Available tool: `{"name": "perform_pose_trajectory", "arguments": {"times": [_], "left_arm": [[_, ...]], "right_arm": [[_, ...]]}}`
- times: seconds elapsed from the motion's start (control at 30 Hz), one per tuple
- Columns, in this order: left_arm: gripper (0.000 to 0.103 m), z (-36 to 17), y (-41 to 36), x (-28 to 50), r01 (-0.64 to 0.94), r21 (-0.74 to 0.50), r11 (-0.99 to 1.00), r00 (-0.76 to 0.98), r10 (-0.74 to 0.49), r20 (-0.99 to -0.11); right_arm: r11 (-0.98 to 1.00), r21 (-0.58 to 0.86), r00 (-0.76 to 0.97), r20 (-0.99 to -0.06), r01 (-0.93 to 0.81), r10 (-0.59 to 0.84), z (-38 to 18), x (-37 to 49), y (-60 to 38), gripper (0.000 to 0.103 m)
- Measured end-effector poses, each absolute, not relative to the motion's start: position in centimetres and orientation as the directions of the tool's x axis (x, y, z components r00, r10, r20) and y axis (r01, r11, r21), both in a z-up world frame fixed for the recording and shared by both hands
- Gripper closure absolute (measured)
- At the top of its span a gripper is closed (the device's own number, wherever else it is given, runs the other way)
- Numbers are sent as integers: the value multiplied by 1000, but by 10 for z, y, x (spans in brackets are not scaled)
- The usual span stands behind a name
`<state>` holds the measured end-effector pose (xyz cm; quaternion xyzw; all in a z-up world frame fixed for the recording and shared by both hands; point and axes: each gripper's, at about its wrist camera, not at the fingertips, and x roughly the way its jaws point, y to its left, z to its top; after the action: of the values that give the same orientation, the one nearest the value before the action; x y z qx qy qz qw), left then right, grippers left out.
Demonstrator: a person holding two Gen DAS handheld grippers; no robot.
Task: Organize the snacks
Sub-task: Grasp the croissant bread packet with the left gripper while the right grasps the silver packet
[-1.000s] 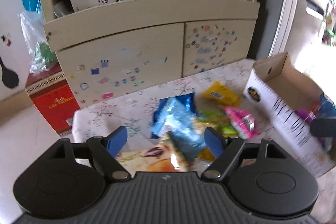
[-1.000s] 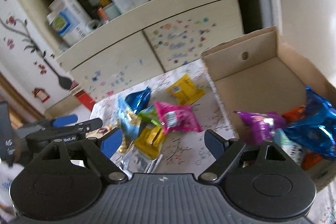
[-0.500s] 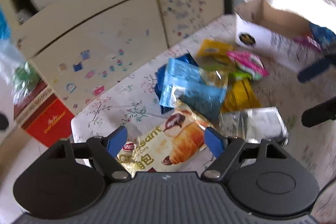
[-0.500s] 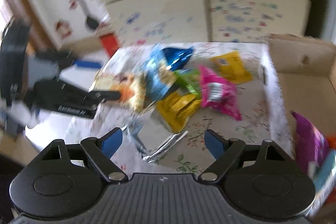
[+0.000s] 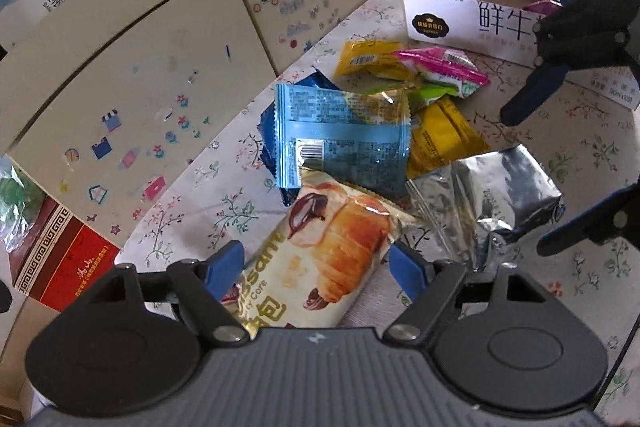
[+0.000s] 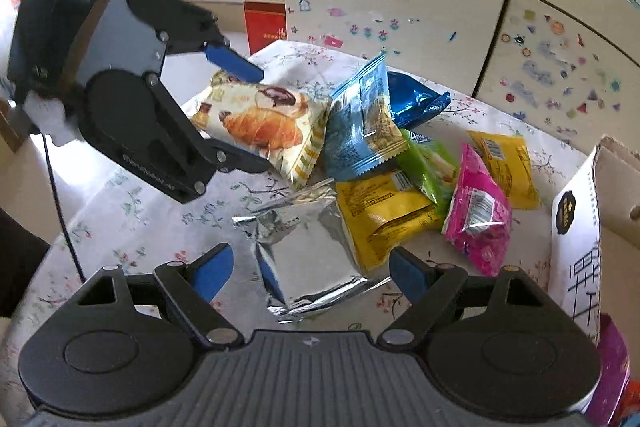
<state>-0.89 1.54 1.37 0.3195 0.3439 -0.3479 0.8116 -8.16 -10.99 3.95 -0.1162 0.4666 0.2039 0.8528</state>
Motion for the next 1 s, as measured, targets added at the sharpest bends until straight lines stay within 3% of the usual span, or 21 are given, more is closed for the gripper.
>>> {"name": "perform_pose_trajectory", "arguments": {"times": [0.37, 0.47, 0.67, 0.77, 1.0], "left_arm": [[18, 4, 5, -3, 790, 292, 539, 516, -326, -792], [18, 4, 4, 1, 782, 270, 562, 508, -322, -799], [34, 5, 2, 3, 765, 230, 602, 495, -319, -808], [43, 5, 1, 0, 761, 232, 606, 496, -313, -810], [51, 12, 3, -5, 723, 184, 666, 488, -305, -817]], "right_arm": [[875, -45, 494, -839, -482, 229, 26, -75, -93, 15], [884, -52, 488, -848, -464, 206, 21, -74, -93, 24], [897, -35, 486, -849, -441, 206, 20, -76, -96, 36], [904, -21, 485, -849, -427, 210, 21, -76, -99, 36], [917, 26, 484, -844, -397, 233, 29, -80, -106, 36]]}}
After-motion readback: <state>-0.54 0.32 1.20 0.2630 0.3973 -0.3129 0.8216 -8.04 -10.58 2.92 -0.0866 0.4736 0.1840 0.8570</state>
